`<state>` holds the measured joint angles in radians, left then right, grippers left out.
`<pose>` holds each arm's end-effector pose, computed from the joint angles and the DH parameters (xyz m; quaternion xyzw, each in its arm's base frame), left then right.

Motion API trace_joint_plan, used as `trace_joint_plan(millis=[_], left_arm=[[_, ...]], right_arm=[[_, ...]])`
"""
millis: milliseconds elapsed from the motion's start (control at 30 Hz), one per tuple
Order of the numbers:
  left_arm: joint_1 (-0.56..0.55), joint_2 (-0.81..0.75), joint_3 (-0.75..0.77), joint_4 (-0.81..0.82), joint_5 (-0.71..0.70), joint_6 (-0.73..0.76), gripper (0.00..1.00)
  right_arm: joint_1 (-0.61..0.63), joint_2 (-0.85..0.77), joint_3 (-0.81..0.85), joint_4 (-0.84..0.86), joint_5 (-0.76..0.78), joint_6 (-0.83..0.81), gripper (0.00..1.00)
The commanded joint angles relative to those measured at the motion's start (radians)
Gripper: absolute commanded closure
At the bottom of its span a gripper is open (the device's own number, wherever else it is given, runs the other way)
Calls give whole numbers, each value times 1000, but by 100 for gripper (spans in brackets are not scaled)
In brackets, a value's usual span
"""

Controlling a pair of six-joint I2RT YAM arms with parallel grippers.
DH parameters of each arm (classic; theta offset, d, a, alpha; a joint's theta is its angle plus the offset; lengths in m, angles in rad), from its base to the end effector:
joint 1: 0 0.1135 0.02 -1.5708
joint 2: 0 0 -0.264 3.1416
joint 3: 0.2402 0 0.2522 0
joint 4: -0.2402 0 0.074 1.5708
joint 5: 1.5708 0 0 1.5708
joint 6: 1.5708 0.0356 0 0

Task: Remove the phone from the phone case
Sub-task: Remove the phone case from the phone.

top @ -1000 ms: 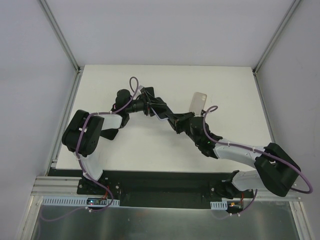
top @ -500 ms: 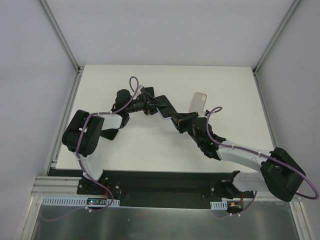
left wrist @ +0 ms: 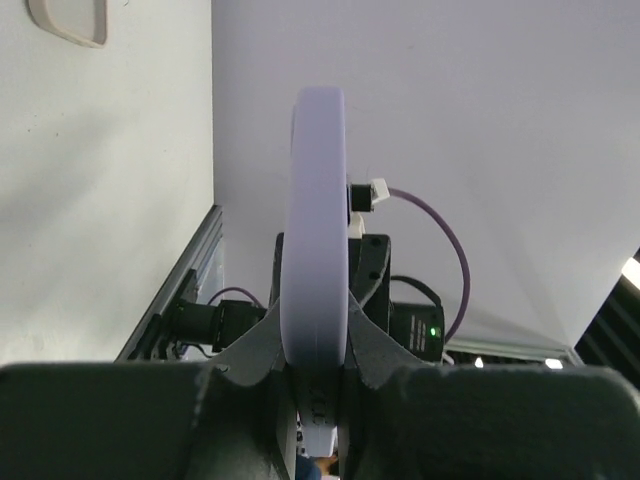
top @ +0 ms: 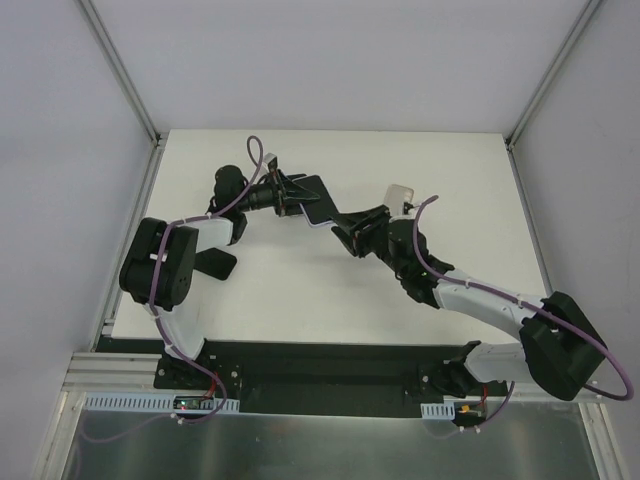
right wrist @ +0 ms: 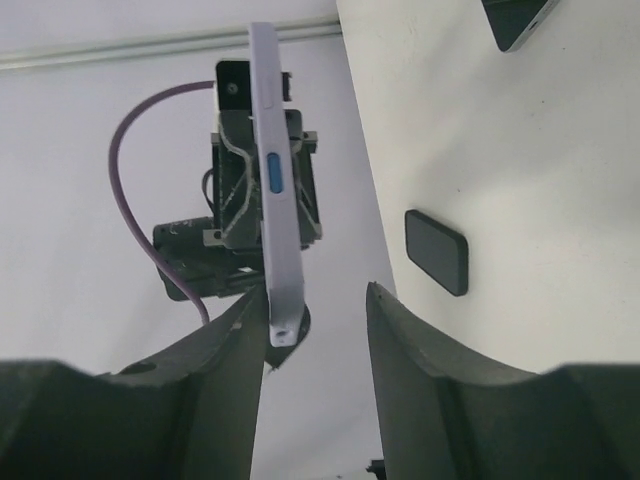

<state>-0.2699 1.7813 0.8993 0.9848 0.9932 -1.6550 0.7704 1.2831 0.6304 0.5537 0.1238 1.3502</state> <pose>0.3488 -0.1274 0.2303 -0.1038 0.6791 -0.7181 0.1112 0.2075 0.1953 0.2547 0.2513 0.6971 0.5621 0.3674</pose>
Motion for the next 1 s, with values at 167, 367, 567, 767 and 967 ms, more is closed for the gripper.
trace_joint_plan(millis=[167, 367, 567, 767, 967], left_arm=[[80, -43, 55, 204, 271, -2, 100], [75, -98, 49, 216, 334, 21, 100], [70, -123, 41, 209, 329, 18, 100], [72, -137, 43, 193, 312, 23, 100], [72, -146, 61, 121, 303, 70, 100]], right_arm=[[-91, -94, 22, 3, -321, -333, 39], [-140, -27, 52, 201, -568, -393, 41], [-137, 119, 69, 509, -677, -275, 55], [-129, 244, 34, 812, -694, -119, 66], [-117, 259, 3, 871, -684, -102, 68]])
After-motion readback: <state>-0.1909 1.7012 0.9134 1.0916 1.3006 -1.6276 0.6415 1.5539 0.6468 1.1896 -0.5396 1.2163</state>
